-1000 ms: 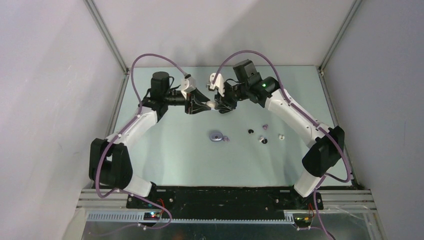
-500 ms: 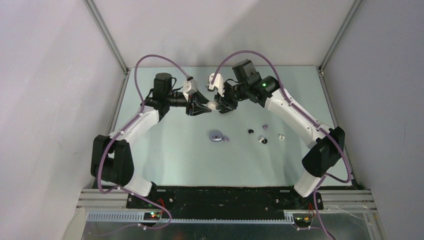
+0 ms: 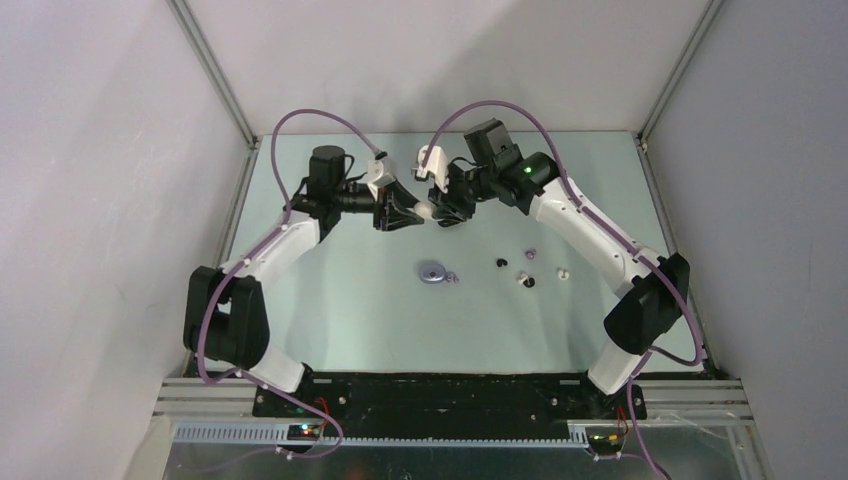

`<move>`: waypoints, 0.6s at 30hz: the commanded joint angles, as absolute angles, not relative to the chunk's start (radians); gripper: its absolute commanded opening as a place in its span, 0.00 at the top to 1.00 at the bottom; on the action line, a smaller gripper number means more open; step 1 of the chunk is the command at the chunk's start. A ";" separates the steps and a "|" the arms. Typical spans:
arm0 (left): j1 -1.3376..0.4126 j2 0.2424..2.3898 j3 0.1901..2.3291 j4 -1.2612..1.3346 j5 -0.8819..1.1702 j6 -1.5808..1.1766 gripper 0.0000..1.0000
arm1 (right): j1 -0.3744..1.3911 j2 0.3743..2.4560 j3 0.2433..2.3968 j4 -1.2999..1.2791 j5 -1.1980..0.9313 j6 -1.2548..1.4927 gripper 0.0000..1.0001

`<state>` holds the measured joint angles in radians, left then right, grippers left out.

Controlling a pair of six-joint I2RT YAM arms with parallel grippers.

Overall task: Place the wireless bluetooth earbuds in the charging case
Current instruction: Open the charging case.

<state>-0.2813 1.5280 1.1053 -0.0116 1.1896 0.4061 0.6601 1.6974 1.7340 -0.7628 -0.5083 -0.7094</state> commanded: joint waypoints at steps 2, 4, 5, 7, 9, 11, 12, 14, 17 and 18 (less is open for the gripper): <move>-0.287 1.540 1.138 0.075 1.201 0.343 0.53 | 0.671 1.680 1.774 -0.729 -0.510 -0.690 0.73; -0.287 1.542 1.139 0.079 1.202 0.340 0.57 | 0.672 1.681 1.773 -0.725 -0.507 -0.687 0.73; -0.287 1.543 1.140 0.080 1.202 0.339 0.59 | 0.672 1.681 1.773 -0.725 -0.508 -0.685 0.73; -0.287 1.546 1.143 0.087 1.203 0.328 0.60 | 0.671 1.682 1.774 -0.721 -0.507 -0.682 0.73; -0.288 1.547 1.138 0.111 1.204 0.301 0.57 | 0.671 1.685 1.773 -0.718 -0.502 -0.677 0.73; -0.287 1.549 1.133 0.140 1.203 0.279 0.56 | 0.669 1.688 1.774 -0.715 -0.501 -0.672 0.73; -0.288 1.549 1.133 0.147 1.204 0.278 0.55 | 0.669 1.688 1.775 -0.714 -0.501 -0.670 0.73; -0.287 1.551 1.132 0.151 1.205 0.273 0.53 | 0.669 1.690 1.775 -0.712 -0.499 -0.669 0.73; -0.287 1.555 1.131 0.156 1.204 0.263 0.55 | 0.670 1.693 1.775 -0.706 -0.493 -0.663 0.73; -0.288 1.555 1.131 0.158 1.204 0.262 0.57 | 0.670 1.693 1.776 -0.705 -0.492 -0.662 0.73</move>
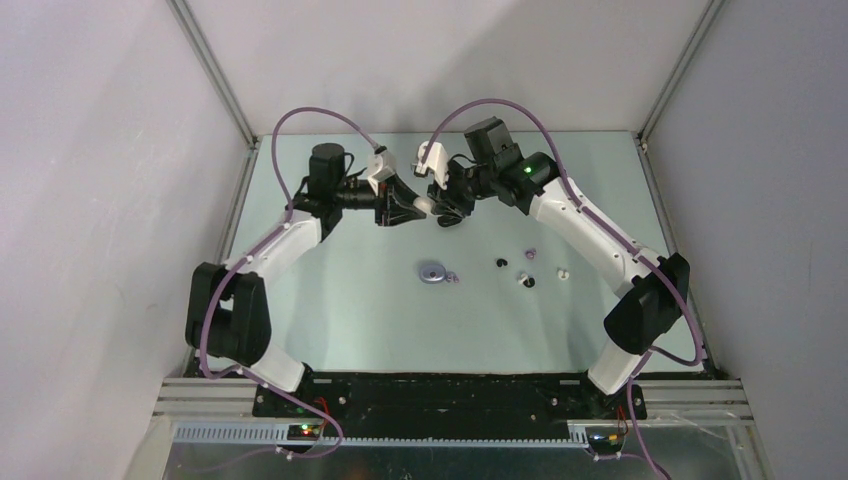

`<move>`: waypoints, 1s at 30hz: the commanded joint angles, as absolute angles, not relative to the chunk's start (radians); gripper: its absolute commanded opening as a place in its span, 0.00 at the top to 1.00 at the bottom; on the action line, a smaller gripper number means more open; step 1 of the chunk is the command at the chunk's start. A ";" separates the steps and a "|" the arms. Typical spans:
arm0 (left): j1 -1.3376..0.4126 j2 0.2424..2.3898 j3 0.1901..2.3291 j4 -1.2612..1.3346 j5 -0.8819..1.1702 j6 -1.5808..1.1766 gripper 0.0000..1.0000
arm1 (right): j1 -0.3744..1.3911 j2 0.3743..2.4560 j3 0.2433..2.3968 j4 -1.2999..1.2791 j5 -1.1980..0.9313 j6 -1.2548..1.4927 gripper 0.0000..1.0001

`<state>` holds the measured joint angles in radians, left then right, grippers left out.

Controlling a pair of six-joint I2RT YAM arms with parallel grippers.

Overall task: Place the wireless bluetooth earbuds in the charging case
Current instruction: Open the charging case.

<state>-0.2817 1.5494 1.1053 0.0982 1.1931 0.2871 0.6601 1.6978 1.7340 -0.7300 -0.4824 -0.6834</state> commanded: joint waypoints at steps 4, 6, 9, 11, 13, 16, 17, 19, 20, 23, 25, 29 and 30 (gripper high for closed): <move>-0.287 1.562 1.134 0.168 1.207 0.253 0.74 | 0.668 1.695 1.775 -0.700 -0.488 -0.658 0.73; -0.287 1.567 1.138 0.171 1.214 0.250 0.86 | 0.669 1.696 1.773 -0.697 -0.486 -0.655 0.72; -0.287 1.569 1.133 0.189 1.224 0.249 0.98 | 0.666 1.702 1.771 -0.690 -0.471 -0.638 0.66; -0.287 1.570 1.130 0.202 1.233 0.247 1.00 | 0.662 1.705 1.775 -0.684 -0.461 -0.614 0.58; -0.286 1.575 1.130 0.205 1.240 0.245 1.00 | 0.658 1.710 1.781 -0.668 -0.437 -0.575 0.46; -0.285 1.580 1.131 0.210 1.248 0.245 1.00 | 0.642 1.715 1.803 -0.659 -0.430 -0.542 0.39; -0.285 1.581 1.131 0.214 1.251 0.245 1.00 | 0.639 1.716 1.807 -0.659 -0.430 -0.533 0.39; -0.286 1.583 1.131 0.220 1.255 0.244 1.00 | 0.624 1.723 1.820 -0.656 -0.430 -0.521 0.38; -0.285 1.584 1.133 0.220 1.256 0.244 1.00 | 0.615 1.727 1.826 -0.653 -0.429 -0.516 0.38; -0.285 1.586 1.133 0.228 1.257 0.243 1.00 | 0.601 1.736 1.835 -0.640 -0.417 -0.492 0.39; -0.285 1.586 1.133 0.228 1.258 0.244 1.00 | 0.595 1.737 1.837 -0.627 -0.402 -0.486 0.39; -0.285 1.587 1.132 0.233 1.263 0.238 1.00 | 0.590 1.739 1.842 -0.605 -0.386 -0.478 0.40; -0.285 1.588 1.133 0.237 1.263 0.235 1.00 | 0.589 1.739 1.843 -0.602 -0.379 -0.477 0.40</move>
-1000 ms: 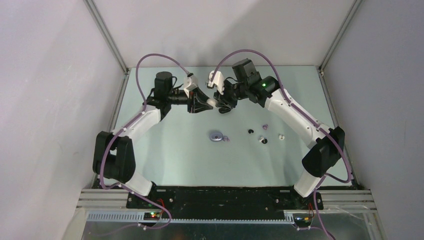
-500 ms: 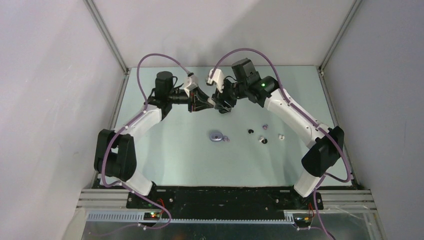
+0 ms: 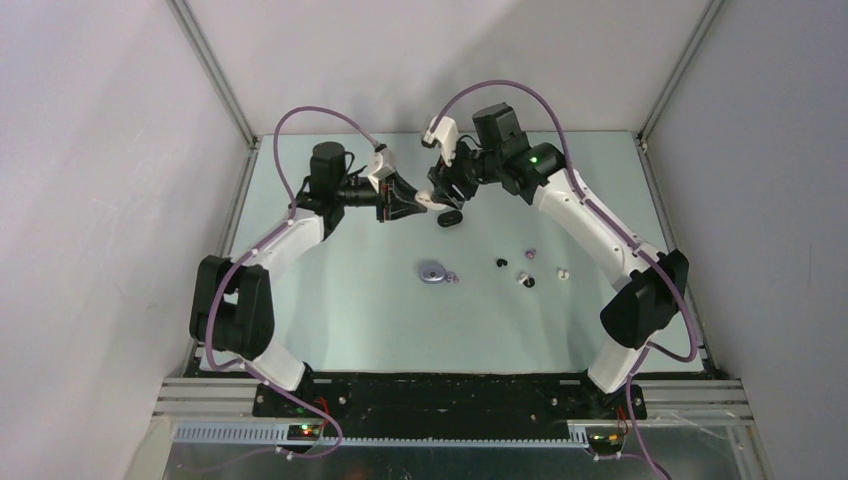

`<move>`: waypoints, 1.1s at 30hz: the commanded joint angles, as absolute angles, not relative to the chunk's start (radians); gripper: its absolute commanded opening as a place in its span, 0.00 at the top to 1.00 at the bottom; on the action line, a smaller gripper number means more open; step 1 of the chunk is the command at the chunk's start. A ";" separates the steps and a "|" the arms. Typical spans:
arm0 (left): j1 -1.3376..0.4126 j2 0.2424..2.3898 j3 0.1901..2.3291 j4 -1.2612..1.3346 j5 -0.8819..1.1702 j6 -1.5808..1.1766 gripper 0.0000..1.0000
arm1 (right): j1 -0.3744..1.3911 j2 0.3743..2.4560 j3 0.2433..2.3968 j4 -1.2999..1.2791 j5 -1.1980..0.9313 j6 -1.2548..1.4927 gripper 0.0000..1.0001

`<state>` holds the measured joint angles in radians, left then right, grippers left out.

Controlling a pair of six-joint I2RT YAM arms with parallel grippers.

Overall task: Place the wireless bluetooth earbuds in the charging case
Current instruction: Open the charging case.

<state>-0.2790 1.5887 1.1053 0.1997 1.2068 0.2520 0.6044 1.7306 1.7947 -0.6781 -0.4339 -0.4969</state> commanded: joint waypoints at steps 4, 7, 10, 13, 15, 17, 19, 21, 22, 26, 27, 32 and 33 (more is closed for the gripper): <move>-0.285 1.589 1.132 0.245 1.265 0.229 1.00 | 0.584 1.739 1.845 -0.596 -0.365 -0.473 0.40; -0.285 1.592 1.133 0.245 1.264 0.226 1.00 | 0.579 1.742 1.842 -0.595 -0.357 -0.470 0.41; -0.284 1.594 1.134 0.249 1.263 0.220 1.00 | 0.576 1.741 1.843 -0.591 -0.350 -0.464 0.41; -0.283 1.601 1.136 0.257 1.261 0.200 1.00 | 0.577 1.739 1.843 -0.585 -0.343 -0.462 0.41; -0.282 1.605 1.133 0.278 1.256 0.170 1.00 | 0.575 1.734 1.845 -0.585 -0.346 -0.461 0.41; -0.279 1.611 1.122 0.359 1.249 0.108 1.00 | 0.573 1.723 1.850 -0.591 -0.361 -0.454 0.41; -0.275 1.618 1.106 0.447 1.239 0.028 1.00 | 0.568 1.699 1.859 -0.602 -0.380 -0.439 0.40; -0.271 1.625 1.088 0.535 1.220 -0.070 1.00 | 0.549 1.663 1.871 -0.630 -0.420 -0.422 0.37; -0.266 1.628 1.082 0.561 1.214 -0.100 1.00 | 0.531 1.634 1.873 -0.655 -0.433 -0.407 0.34; -0.253 1.633 1.042 0.716 1.176 -0.291 1.00 | 0.442 1.558 1.844 -0.755 -0.503 -0.376 0.26; -0.250 1.633 1.038 0.744 1.165 -0.310 1.00 | 0.425 1.546 1.819 -0.773 -0.522 -0.380 0.25; -0.239 1.593 1.001 0.721 1.125 -0.324 1.00 | 0.286 1.458 1.597 -0.876 -0.523 -0.446 0.13; -0.236 1.586 0.996 0.699 1.105 -0.318 1.00 | 0.259 1.444 1.555 -0.874 -0.503 -0.463 0.13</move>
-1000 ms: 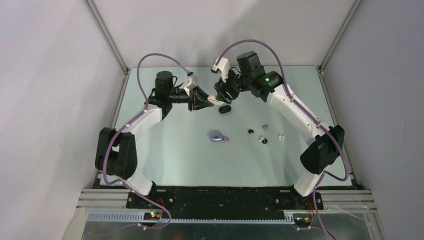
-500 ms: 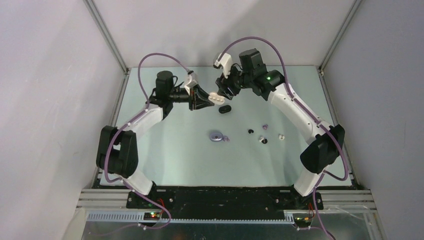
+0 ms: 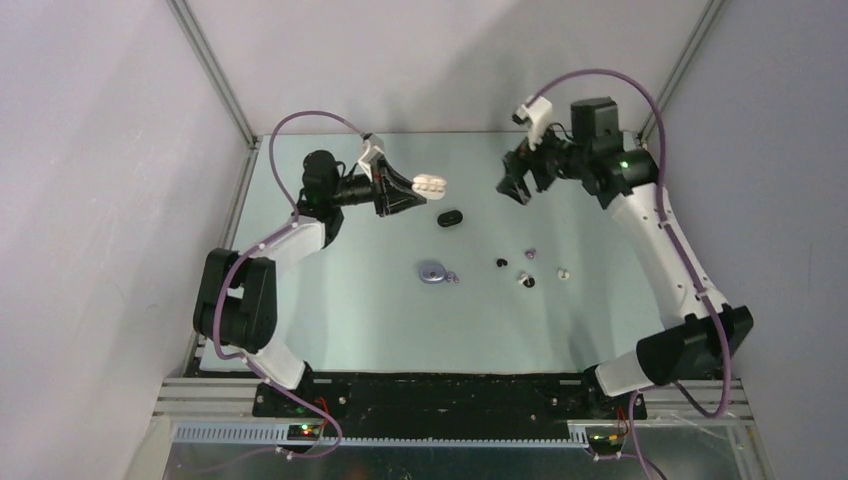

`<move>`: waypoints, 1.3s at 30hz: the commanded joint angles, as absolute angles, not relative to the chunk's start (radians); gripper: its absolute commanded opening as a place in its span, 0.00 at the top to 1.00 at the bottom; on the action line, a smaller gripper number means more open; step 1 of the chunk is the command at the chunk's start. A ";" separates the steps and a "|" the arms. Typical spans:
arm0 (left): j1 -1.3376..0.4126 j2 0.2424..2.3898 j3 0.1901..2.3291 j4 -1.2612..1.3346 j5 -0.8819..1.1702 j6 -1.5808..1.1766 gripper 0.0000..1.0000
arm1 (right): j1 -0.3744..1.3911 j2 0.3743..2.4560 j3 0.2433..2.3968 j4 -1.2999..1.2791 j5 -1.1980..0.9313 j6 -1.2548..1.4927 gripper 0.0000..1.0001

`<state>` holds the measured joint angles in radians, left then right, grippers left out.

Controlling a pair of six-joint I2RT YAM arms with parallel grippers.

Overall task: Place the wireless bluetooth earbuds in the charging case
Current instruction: Open the charging case, then pick up the earbud from the center of the board.

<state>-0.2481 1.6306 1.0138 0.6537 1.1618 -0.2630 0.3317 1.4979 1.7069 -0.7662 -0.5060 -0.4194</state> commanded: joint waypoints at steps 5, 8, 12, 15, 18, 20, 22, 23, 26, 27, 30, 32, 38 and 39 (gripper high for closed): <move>-0.235 1.517 0.971 0.543 0.988 -0.244 1.00 | 0.230 1.291 1.199 -0.801 -0.356 -0.573 0.37; -0.235 1.488 0.958 0.491 0.954 -0.221 1.00 | 0.226 1.194 1.034 -0.716 -0.336 -0.634 0.49; -0.235 1.451 0.948 0.422 0.943 -0.187 1.00 | 0.221 1.175 0.867 -0.667 -0.289 -0.692 0.59; -0.235 1.440 0.950 0.367 0.943 -0.159 1.00 | 0.205 1.201 0.824 -0.628 -0.243 -0.696 0.62; -0.235 1.433 0.947 0.345 0.941 -0.147 1.00 | 0.182 1.232 0.803 -0.598 -0.226 -0.700 0.64; -0.235 1.431 0.945 0.340 0.940 -0.145 1.00 | 0.165 1.262 0.802 -0.589 -0.223 -0.706 0.65; -0.235 1.427 0.946 0.334 0.939 -0.144 1.00 | 0.145 1.290 0.802 -0.581 -0.238 -0.724 0.65; -0.236 1.425 0.945 0.332 0.940 -0.143 1.00 | 0.134 1.307 0.804 -0.580 -0.243 -0.740 0.65; -0.236 1.417 0.943 0.313 0.943 -0.138 1.00 | 0.124 1.335 0.806 -0.561 -0.257 -0.764 0.61; -0.236 1.414 0.943 0.308 0.946 -0.135 1.00 | 0.122 1.349 0.807 -0.553 -0.256 -0.769 0.61; -0.236 1.409 0.941 0.288 0.954 -0.125 1.00 | 0.119 1.377 0.824 -0.554 -0.251 -0.773 0.59; -0.236 1.410 0.943 0.285 0.959 -0.124 1.00 | 0.114 1.395 0.835 -0.560 -0.252 -0.773 0.60; -0.235 1.426 0.964 0.282 0.982 -0.118 1.00 | 0.107 1.431 0.862 -0.604 -0.239 -0.792 0.63; -0.235 1.429 0.966 0.281 0.987 -0.119 1.00 | 0.105 1.433 0.867 -0.615 -0.231 -0.794 0.63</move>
